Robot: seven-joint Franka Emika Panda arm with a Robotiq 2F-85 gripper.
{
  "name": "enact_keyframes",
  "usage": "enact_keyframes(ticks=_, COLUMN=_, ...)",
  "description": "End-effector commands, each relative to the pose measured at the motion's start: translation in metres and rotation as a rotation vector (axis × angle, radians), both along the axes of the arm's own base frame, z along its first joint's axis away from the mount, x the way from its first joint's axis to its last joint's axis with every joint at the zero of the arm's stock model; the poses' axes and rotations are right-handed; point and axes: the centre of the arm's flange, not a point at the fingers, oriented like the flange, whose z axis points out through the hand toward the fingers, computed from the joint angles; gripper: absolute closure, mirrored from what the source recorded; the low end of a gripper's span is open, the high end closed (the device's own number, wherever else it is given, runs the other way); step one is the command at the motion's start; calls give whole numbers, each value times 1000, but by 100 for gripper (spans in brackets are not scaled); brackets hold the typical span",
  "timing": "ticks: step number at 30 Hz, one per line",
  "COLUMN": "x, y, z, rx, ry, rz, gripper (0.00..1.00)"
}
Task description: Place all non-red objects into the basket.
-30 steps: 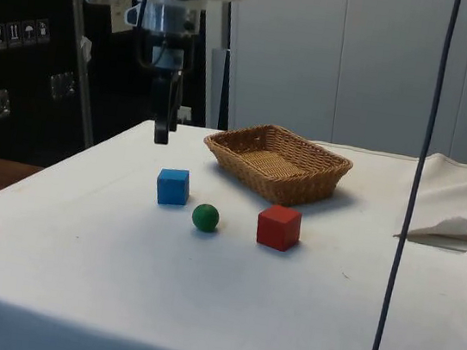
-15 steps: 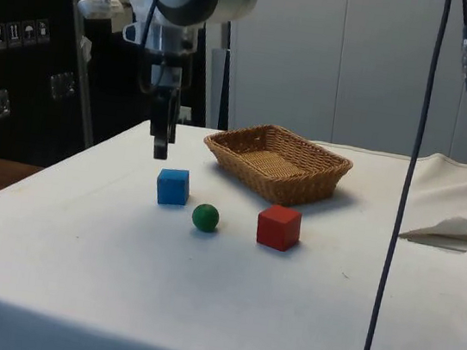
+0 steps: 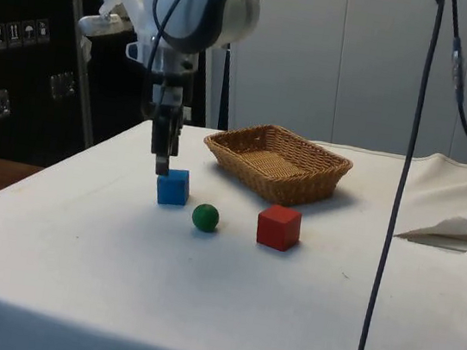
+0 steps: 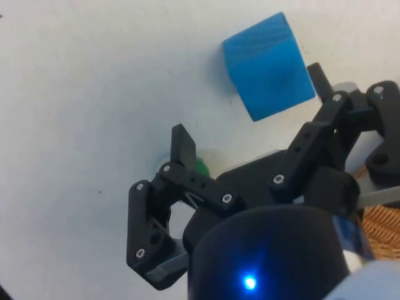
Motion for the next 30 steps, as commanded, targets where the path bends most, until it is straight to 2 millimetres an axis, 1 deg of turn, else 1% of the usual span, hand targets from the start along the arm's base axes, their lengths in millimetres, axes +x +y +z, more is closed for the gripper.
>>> enact_keyframes(ticks=1, x=0, y=-1, z=-4, rx=-18, ry=-8, rz=-9, gripper=0)
enact_keyframes(ticks=5, x=0, y=-3, z=-14, rx=-26, ry=-10, rz=-24, gripper=0)
enact_keyframes(ticks=7, x=1, y=-4, z=-16, rx=-28, ry=-11, rz=-31, gripper=0)
enact_keyframes(ticks=8, x=0, y=-2, z=-15, rx=-15, ry=-6, rz=-26, gripper=0)
enact_keyframes(ticks=11, x=2, y=-12, z=-21, rx=-27, ry=-7, rz=-39, gripper=0)
enact_keyframes(ticks=16, x=2, y=-20, z=-25, rx=-29, ry=-3, rz=-44, gripper=0)
enact_keyframes(ticks=17, x=1, y=-18, z=-23, rx=-32, ry=0, rz=-43, gripper=0)
enact_keyframes(ticks=22, x=2, y=-27, z=-29, rx=-36, ry=1, rz=-47, gripper=0)
enact_keyframes(ticks=30, x=1, y=-25, z=-33, rx=-33, ry=7, rz=-49, gripper=0)
